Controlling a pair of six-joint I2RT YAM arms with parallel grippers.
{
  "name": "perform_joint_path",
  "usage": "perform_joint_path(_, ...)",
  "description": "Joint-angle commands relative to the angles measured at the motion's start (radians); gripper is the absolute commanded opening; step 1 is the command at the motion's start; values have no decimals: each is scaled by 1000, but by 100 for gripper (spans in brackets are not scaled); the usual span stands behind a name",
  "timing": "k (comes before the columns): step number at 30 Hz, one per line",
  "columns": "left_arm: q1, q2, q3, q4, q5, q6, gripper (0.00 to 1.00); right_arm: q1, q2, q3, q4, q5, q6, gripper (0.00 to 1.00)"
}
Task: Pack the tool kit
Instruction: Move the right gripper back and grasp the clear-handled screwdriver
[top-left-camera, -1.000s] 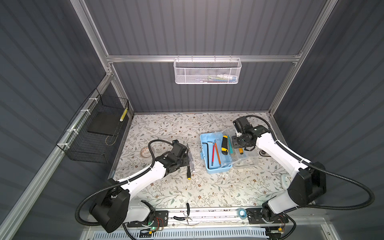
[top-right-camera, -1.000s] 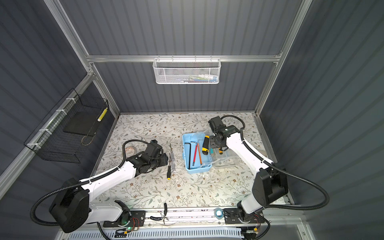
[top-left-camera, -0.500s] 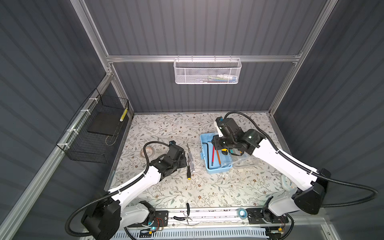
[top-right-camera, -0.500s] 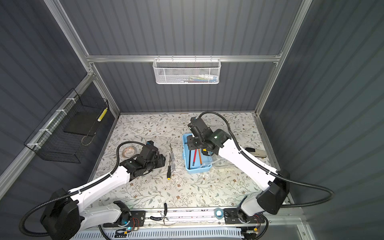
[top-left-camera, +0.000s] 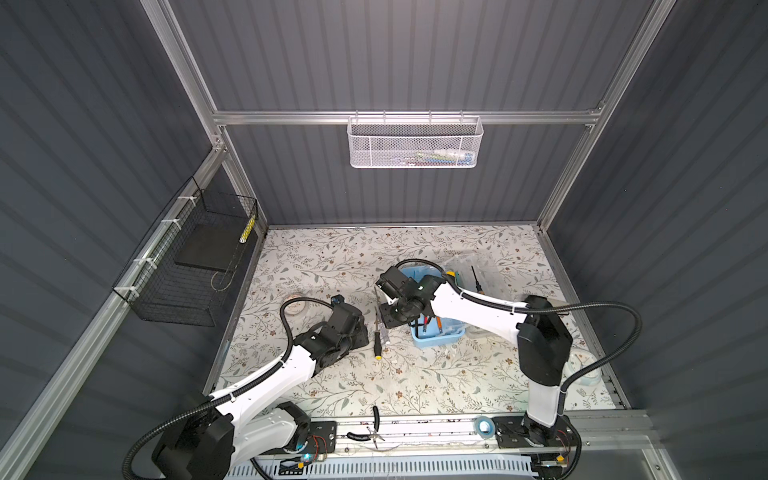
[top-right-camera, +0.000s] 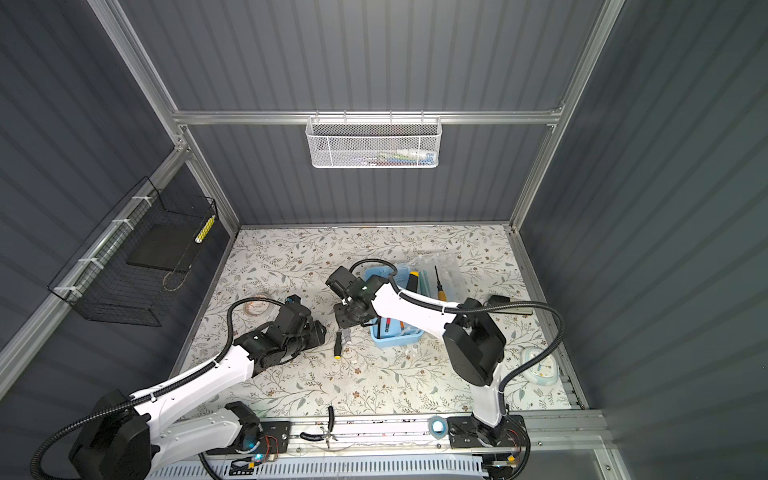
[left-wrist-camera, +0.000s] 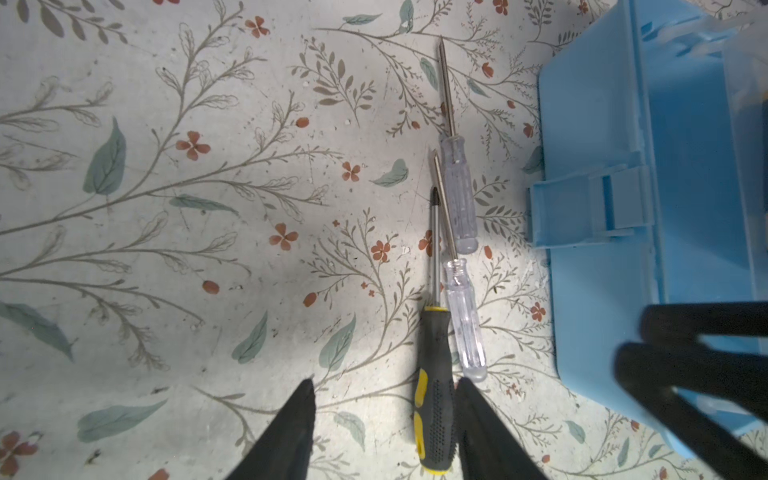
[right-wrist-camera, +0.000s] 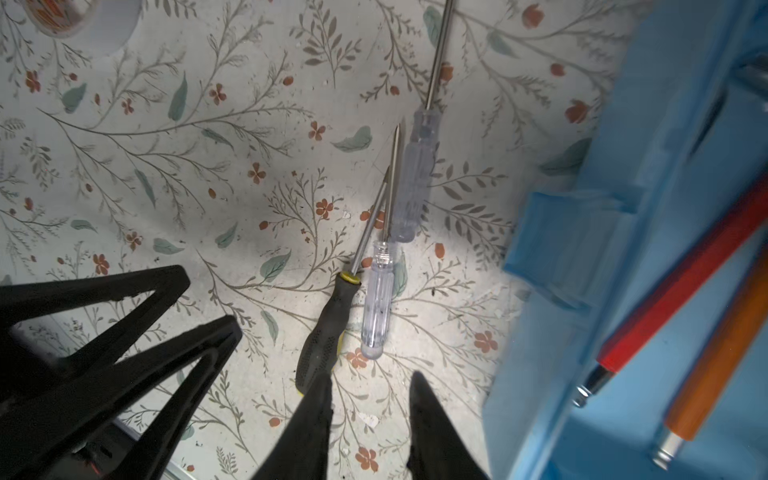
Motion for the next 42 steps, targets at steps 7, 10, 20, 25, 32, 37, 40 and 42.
perform_joint_path(7, 3, -20, -37, 50, 29, -47, 55, 10, 116, 56, -30, -23, -9, 30)
perform_joint_path(10, 3, -20, -33, 48, 25, -42, 55, 12, 138, 54, -22, -29, -6, 28)
perform_joint_path(20, 3, -12, -32, 41, 16, -35, 55, 15, 201, 64, -25, -30, -5, 28)
perform_joint_path(25, 2, -16, -32, 34, 11, -33, 55, 17, 233, 81, -36, -26, -9, 28)
perform_joint_path(32, 4, -10, -32, 33, 3, -31, 55, 19, 256, 94, -49, 4, -11, 28)
perform_joint_path(37, 3, -4, -29, 38, 1, -28, 55, 18, 261, 94, -57, 5, -9, 24)
perform_joint_path(40, 4, -2, -27, 40, 1, -28, 55, 18, 250, 90, -59, 13, -8, 18)
perform_joint_path(42, 3, 5, -26, 41, 0, -24, 55, 18, 240, 88, -60, 20, -8, 12)
